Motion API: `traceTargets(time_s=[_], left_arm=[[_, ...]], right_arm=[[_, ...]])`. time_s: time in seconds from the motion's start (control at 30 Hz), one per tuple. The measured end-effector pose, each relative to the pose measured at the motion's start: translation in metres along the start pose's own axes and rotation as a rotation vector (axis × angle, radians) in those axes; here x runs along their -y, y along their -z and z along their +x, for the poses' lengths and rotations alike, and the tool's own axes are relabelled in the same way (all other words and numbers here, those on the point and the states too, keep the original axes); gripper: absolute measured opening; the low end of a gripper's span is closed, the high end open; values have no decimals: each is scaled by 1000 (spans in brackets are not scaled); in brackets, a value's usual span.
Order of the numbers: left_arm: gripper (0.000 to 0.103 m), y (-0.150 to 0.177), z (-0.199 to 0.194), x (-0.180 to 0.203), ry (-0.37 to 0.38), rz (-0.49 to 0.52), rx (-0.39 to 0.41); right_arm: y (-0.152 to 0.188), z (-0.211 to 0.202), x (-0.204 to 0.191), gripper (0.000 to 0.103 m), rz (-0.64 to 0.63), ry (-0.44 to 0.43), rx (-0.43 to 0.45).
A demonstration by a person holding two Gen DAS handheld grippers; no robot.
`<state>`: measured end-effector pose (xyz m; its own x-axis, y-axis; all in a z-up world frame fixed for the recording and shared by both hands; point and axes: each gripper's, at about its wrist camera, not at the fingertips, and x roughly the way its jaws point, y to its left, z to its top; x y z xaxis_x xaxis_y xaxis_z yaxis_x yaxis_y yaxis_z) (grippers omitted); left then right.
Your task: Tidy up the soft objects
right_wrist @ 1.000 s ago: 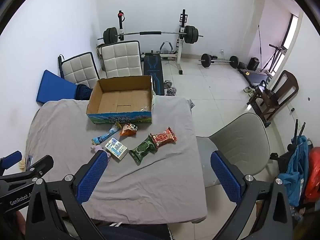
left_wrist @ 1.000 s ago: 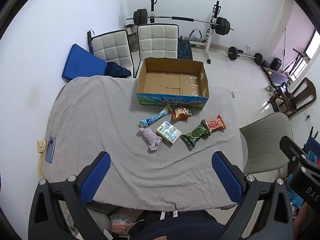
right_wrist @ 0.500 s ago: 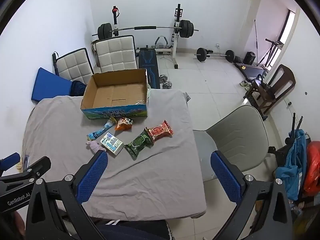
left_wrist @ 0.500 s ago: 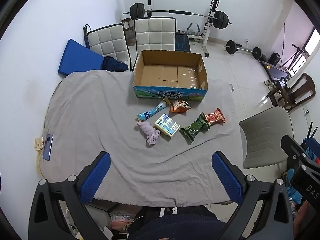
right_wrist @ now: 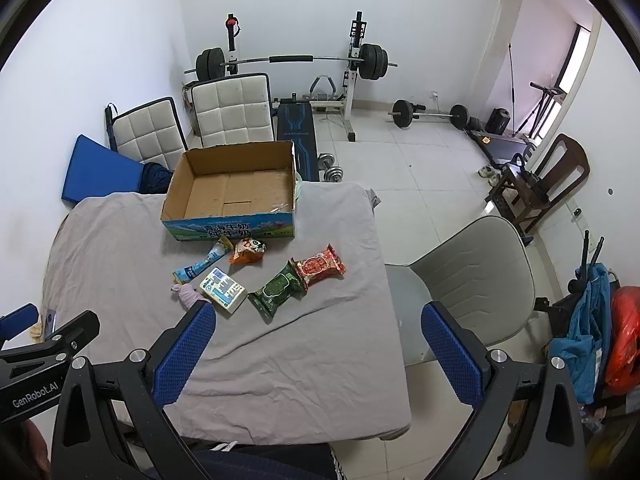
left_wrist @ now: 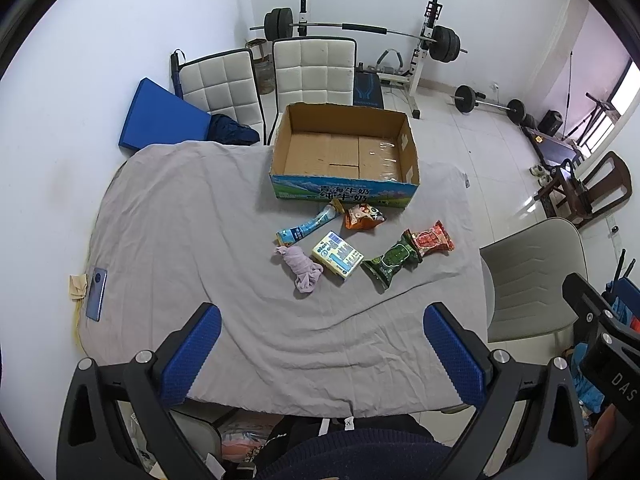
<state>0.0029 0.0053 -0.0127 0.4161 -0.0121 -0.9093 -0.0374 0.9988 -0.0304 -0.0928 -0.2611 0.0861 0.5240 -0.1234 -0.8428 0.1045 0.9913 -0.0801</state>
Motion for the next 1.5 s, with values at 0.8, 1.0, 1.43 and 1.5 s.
traceTargets(time_s=[0.8,1.0,1.43,1.5], left_arm=[[103,4,-9,4,9,7,27],[103,5,-9,6,7,8,25],[103,8,-8,8,7,5,27],[103,8,-8,9,6,4,29]], right_arm=[[7,-3,0,103,-10,5,24],[9,-4,3,103,-4,6,27],[9,-5,3,103,-5,8,32],[8,-7,4,103,-8,12,34]])
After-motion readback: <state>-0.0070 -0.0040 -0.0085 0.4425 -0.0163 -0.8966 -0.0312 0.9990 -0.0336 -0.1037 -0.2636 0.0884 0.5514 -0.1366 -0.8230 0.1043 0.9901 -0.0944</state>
